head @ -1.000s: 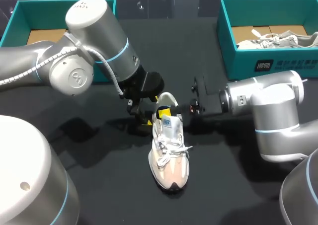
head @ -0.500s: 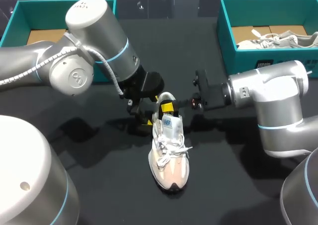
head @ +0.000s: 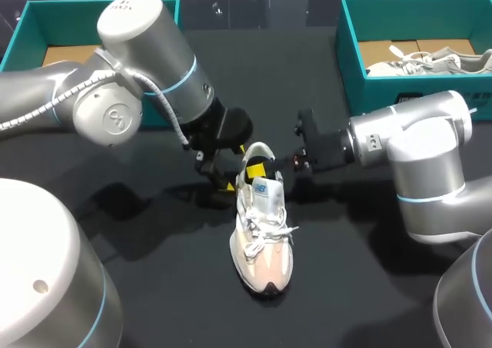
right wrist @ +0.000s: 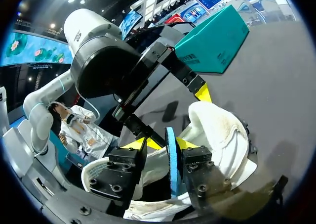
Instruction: Take the shoe out of the shoebox, open the shoe tongue, remove and reinsert the insole, then place the shoe into the shoebox
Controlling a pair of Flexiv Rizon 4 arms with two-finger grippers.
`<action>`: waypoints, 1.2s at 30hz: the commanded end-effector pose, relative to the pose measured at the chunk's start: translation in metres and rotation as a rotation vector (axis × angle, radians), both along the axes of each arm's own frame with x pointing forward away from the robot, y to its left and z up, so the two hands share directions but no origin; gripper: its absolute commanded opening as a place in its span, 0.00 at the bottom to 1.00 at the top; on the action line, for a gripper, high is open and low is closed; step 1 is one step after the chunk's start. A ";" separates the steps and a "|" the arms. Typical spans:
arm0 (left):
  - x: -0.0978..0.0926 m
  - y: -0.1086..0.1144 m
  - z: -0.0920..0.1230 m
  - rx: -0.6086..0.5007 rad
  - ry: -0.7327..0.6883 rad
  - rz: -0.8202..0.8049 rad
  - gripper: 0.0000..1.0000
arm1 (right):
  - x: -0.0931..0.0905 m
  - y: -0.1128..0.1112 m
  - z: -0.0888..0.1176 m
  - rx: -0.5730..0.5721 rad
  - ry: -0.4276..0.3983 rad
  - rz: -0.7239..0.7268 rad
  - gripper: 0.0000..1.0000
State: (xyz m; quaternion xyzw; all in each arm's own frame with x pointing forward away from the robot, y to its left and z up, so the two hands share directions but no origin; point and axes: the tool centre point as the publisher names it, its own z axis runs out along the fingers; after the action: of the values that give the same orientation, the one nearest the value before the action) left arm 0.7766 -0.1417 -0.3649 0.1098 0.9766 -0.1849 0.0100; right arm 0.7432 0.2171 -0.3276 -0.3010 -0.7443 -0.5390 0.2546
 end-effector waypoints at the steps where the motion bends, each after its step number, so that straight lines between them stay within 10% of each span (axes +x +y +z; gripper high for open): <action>1: -0.001 0.005 0.005 -0.002 -0.007 0.005 1.00 | -0.008 -0.011 0.017 -0.045 -0.018 -0.031 0.47; 36: 0.021 0.096 0.068 0.070 -0.049 -0.246 1.00 | 0.008 -0.112 0.048 -0.426 0.181 -0.146 0.47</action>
State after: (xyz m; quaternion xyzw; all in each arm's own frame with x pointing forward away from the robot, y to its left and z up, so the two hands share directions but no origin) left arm 0.7963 -0.0543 -0.3071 0.2294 0.9618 -0.1489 0.0111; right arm 0.7528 0.1199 -0.2957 -0.4445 -0.7735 -0.4018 0.2066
